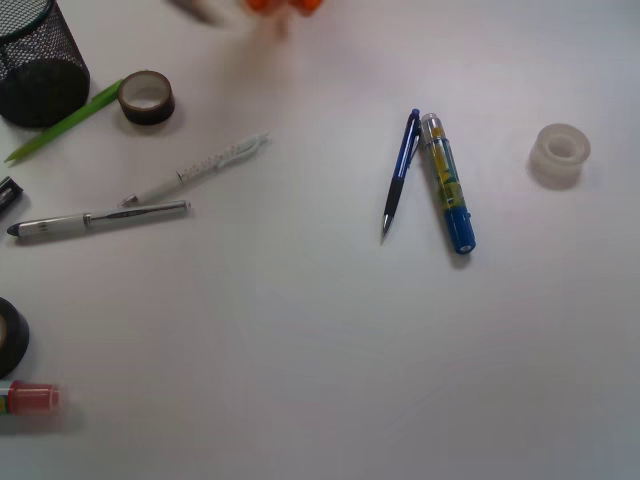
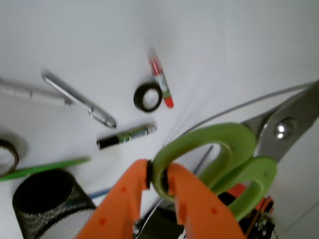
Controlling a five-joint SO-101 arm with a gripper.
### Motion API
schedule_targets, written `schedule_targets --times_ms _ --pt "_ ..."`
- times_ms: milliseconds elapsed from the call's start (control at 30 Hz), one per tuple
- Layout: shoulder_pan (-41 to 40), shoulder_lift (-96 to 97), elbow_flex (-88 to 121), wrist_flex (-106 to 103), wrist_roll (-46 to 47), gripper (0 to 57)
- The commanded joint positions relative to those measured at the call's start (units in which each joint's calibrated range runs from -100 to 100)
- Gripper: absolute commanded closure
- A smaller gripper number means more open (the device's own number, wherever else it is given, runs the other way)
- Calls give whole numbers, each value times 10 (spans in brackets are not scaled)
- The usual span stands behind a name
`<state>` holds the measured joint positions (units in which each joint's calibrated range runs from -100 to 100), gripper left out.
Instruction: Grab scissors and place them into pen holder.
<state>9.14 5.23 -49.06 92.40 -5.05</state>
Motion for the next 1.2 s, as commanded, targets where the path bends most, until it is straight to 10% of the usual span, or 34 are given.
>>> schedule_targets --times_ms 0,467,1167 --pt "110 -42 -1 12 17 572" --pt "269 -258 709 -339 10 572" --pt "289 -331 664 -333 -29 572"
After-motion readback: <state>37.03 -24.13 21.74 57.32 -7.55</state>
